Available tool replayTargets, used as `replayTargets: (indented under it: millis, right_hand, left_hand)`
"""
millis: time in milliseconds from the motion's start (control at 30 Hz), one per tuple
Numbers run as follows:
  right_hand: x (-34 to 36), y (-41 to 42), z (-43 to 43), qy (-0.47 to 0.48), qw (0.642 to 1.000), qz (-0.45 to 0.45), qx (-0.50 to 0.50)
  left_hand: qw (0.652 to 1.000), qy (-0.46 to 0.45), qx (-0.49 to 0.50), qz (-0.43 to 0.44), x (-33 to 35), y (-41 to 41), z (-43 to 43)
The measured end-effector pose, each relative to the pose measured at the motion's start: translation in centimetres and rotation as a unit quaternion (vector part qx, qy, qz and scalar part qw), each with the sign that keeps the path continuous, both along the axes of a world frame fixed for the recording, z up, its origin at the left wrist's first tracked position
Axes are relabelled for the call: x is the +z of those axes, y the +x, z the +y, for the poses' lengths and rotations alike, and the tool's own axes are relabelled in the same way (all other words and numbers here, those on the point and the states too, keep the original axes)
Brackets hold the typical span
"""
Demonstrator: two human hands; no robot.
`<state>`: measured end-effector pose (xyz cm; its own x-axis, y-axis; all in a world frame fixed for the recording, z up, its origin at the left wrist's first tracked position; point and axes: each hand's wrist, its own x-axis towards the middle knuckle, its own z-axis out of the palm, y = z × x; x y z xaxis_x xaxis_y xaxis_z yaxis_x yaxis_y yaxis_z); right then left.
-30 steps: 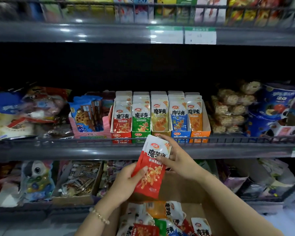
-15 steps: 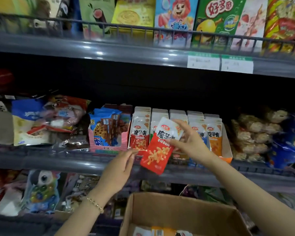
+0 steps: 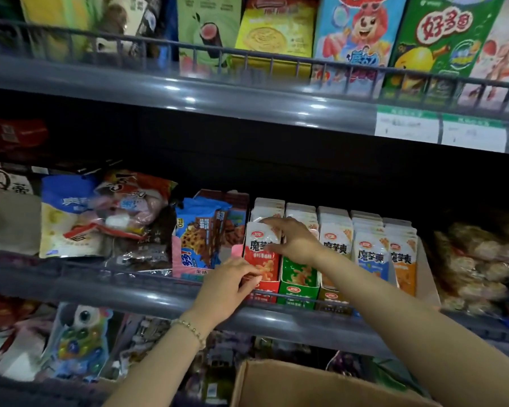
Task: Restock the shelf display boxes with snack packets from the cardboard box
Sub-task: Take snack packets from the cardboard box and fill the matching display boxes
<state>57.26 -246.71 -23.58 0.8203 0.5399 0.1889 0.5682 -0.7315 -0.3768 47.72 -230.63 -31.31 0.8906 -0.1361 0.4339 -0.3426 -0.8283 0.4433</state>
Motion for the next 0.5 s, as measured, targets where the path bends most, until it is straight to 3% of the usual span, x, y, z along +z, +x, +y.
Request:
replayTargets:
  millis: [133, 400, 500]
  right_hand:
    - [-0.7, -0.4, -0.1, -0.09, 0.994, -0.054, -0.014]
    - [-1.0, -3.0, -2.9, 0.001, 0.994, -0.111, 0.008]
    - [-1.0, -5.8, -5.4, -0.008, 0.996, -0.083, 0.015]
  left_hand:
    - [1.0, 0.026, 0.006, 0.008, -0.8, 0.0, 0.0]
    - [0.998, 0.056, 0.014, 0.021, -0.4, -1.4, -0.5]
    - [0.999, 0.053, 0.013, 0.001, -0.1, -3.3, -1.3]
